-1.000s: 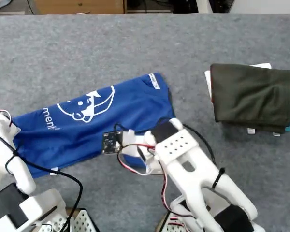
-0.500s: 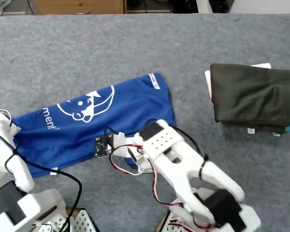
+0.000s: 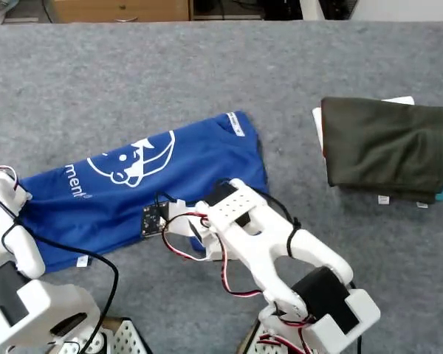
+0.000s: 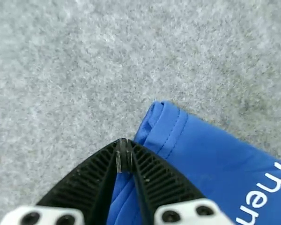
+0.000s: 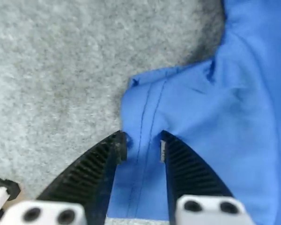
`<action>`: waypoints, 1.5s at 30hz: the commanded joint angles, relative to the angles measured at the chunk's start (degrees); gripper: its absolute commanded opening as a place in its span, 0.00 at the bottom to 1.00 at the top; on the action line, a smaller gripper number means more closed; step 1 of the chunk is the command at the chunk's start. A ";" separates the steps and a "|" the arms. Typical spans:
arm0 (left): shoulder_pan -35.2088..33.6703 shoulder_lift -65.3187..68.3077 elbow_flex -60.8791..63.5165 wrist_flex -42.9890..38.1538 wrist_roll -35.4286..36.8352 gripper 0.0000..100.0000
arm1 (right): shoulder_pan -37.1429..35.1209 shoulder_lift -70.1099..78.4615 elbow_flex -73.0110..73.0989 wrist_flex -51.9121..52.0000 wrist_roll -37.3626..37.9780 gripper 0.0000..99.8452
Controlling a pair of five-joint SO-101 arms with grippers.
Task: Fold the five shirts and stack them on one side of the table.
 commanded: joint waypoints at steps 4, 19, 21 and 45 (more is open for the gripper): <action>-0.62 -0.48 -2.37 0.26 0.35 0.02 | -0.31 1.80 -0.04 -1.85 -0.70 0.06; -0.44 -0.48 -2.29 0.26 0.35 0.02 | 7.96 1.80 -12.18 7.03 -3.52 0.00; -0.26 -0.22 -2.37 0.18 0.35 0.02 | 8.04 1.89 -17.98 11.52 -3.52 0.00; -0.18 -0.13 -2.46 -0.09 0.35 0.02 | 6.02 55.52 -105.01 41.76 19.16 0.00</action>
